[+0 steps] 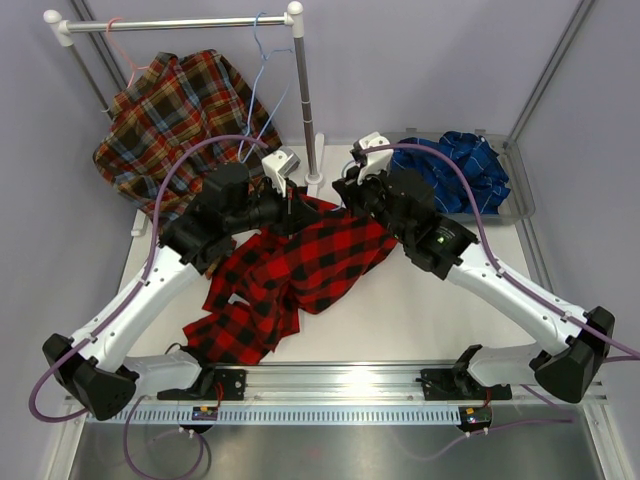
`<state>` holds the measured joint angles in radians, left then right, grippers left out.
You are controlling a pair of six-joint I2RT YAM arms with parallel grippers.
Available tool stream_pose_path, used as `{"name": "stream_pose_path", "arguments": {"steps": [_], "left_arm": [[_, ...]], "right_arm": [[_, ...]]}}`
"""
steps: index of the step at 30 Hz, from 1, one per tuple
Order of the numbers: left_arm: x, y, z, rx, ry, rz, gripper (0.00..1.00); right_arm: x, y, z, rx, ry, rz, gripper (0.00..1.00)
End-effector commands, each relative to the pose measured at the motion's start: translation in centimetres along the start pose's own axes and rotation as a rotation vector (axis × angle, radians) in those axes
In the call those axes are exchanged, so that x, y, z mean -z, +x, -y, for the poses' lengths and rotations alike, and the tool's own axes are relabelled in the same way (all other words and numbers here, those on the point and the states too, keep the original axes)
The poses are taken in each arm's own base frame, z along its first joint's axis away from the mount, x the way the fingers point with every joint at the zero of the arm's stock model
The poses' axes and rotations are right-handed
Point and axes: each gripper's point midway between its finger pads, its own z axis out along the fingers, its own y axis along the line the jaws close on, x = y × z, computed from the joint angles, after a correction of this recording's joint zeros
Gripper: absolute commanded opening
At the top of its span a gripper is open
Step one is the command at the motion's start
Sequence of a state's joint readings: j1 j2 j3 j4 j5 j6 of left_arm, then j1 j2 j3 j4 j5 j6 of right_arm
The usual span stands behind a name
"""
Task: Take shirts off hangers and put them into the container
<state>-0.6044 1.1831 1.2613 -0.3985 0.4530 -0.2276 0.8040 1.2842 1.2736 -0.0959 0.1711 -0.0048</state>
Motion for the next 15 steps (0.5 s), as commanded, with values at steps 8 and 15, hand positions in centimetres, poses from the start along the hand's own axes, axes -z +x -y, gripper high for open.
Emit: {"name": "stream_pose_path", "arguments": {"steps": [8, 15], "left_arm": [[5.7, -1.5, -1.0, -0.123, -0.192, 0.129, 0.0], [10.1, 0.9, -2.1, -0.139, -0.318, 0.162, 0.0]], "right_arm": [[3.3, -2.4, 5.3, 0.047, 0.273, 0.088, 0.0], [4.5, -0.9, 7.2, 0.058, 0.382, 0.026, 0.0]]}}
